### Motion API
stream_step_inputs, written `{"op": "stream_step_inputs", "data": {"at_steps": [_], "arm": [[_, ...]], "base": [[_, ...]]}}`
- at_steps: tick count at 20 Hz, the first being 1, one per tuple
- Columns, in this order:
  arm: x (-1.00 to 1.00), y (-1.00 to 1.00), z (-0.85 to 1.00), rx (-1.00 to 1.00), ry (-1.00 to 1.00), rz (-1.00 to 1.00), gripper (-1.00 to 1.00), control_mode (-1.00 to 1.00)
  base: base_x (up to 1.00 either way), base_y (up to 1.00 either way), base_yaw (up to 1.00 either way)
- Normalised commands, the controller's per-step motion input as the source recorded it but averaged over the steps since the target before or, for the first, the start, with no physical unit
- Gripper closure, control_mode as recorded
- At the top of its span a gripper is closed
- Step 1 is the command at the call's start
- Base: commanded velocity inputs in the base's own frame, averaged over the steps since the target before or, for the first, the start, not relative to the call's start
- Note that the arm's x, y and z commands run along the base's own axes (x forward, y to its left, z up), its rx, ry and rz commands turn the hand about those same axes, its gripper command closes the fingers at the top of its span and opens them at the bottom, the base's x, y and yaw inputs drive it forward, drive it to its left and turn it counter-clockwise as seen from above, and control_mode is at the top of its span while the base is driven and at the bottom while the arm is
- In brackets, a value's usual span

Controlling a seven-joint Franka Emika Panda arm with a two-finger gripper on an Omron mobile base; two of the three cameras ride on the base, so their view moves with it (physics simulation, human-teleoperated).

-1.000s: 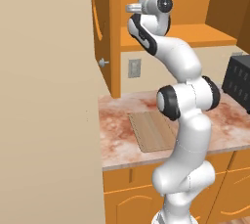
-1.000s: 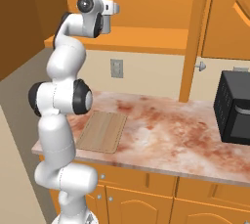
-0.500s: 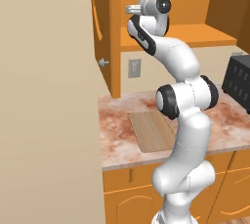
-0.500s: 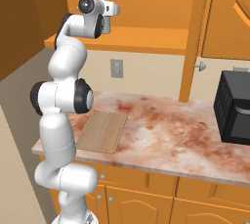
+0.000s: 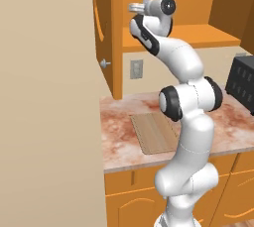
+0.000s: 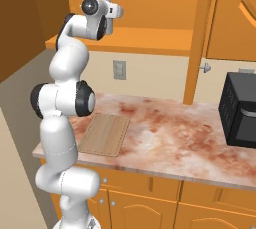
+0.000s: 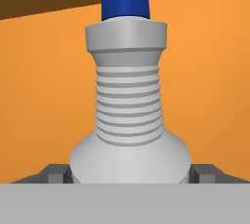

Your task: Grab the spray bottle from the cabinet, then place it next to the cutting board for sanitizing. Then grab the dish brush from the countertop next to the sink and place it next to the cutting board.

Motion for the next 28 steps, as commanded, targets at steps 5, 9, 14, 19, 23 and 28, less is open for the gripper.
{"op": "stream_step_inputs", "data": {"at_steps": [5, 9, 14, 19, 23, 28], "arm": [[0.0, 0.0, -0.02, 0.41, 0.1, -0.07, 1.0, -1.0], [-0.06, 0.0, -0.03, 0.34, 0.06, -0.1, 1.0, -1.0], [-0.58, -0.01, -0.08, 0.28, 0.0, -0.12, 1.0, -1.0], [-1.0, -0.32, -0.16, 0.3, -0.17, -0.17, 1.0, -1.0], [-1.0, -0.46, -0.03, 0.26, -0.08, -0.11, 1.0, -1.0], [-1.0, -0.43, 0.19, 0.3, -0.04, -0.07, 1.0, -1.0]], "base": [[0.0, 0.0, 0.0], [0.0, 0.0, 0.0], [0.0, 0.0, 0.0], [0.0, 0.0, 0.0], [0.0, 0.0, 0.0], [0.0, 0.0, 0.0]]}}
